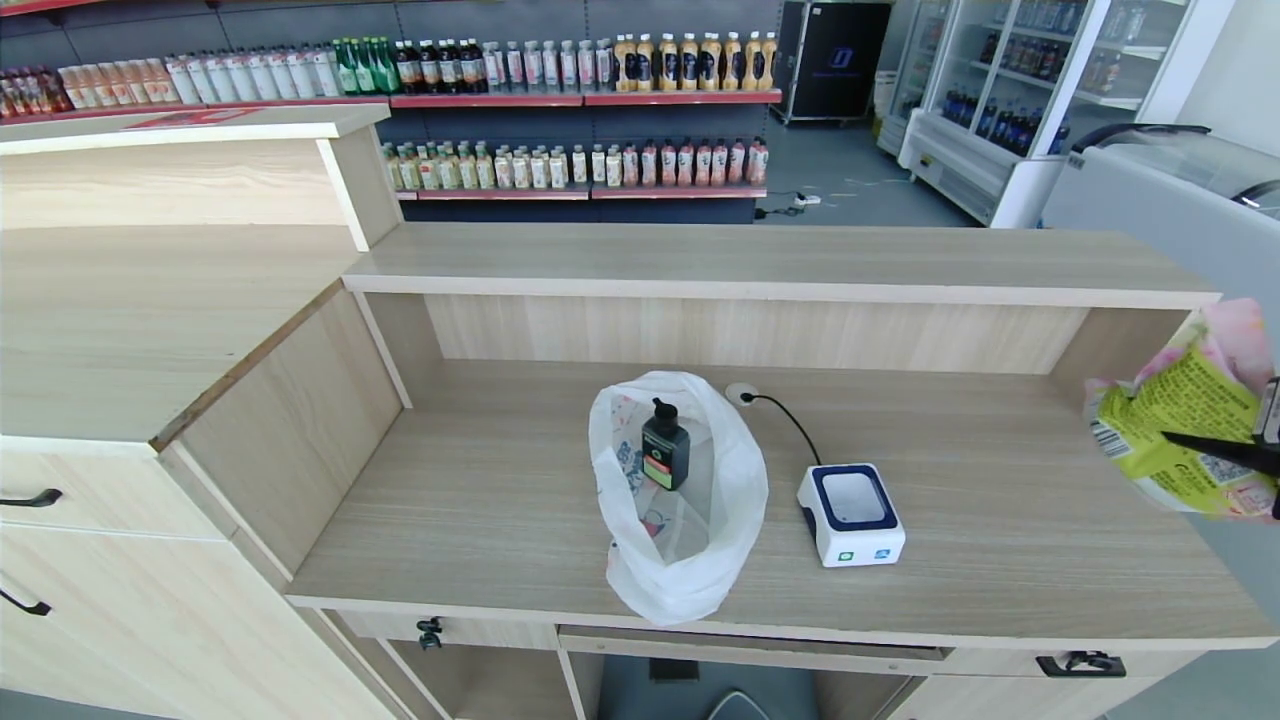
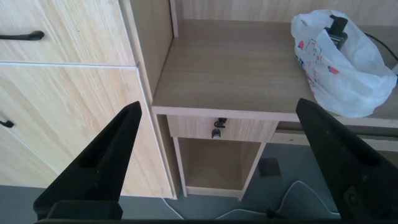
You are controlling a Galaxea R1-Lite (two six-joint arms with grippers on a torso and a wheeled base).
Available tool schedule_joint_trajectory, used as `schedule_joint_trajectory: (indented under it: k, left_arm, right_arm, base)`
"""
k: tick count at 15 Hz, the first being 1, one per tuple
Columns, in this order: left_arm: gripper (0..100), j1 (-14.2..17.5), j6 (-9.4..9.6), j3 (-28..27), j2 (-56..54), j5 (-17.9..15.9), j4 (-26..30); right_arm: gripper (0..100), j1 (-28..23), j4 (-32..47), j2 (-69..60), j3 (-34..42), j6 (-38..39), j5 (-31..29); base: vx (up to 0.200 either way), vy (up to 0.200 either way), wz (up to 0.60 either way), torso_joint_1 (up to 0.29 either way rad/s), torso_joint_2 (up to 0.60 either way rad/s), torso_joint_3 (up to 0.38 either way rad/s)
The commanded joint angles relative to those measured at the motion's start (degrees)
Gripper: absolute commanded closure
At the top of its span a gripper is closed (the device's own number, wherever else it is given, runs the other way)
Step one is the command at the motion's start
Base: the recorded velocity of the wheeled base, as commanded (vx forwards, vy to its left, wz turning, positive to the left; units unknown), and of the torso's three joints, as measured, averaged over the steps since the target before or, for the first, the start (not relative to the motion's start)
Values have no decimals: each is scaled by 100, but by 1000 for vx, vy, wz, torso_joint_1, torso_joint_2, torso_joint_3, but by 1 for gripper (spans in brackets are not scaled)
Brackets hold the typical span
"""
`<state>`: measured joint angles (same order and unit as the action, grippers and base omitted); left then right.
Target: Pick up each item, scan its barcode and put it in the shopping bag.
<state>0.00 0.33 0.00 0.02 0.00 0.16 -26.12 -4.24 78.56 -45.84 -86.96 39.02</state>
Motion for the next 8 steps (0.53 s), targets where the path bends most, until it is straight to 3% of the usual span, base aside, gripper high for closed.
schedule_joint_trajectory:
  k: [1,3,7,8]
  left_arm:
    - [0,0,2,0,-2,0,2]
    - [0,0,2,0,-2,0,2]
    - [0,0,2,0,-2,0,2]
    - [0,0,2,0,-2,0,-7]
  right_arm:
    - [100,-51,-15,72,-13,-427,27]
    - [100,-33,-50,204,-92,-1060,27]
    - [100,55,-551,705,-127,-2168,53]
    - [100,55,-551,828,-198,-2528,62]
  base:
    - [0,0,0,0,0,0]
    - [0,0,0,0,0,0]
    - [0,0,600,0,4,4]
    - [0,0,0,0,0,0]
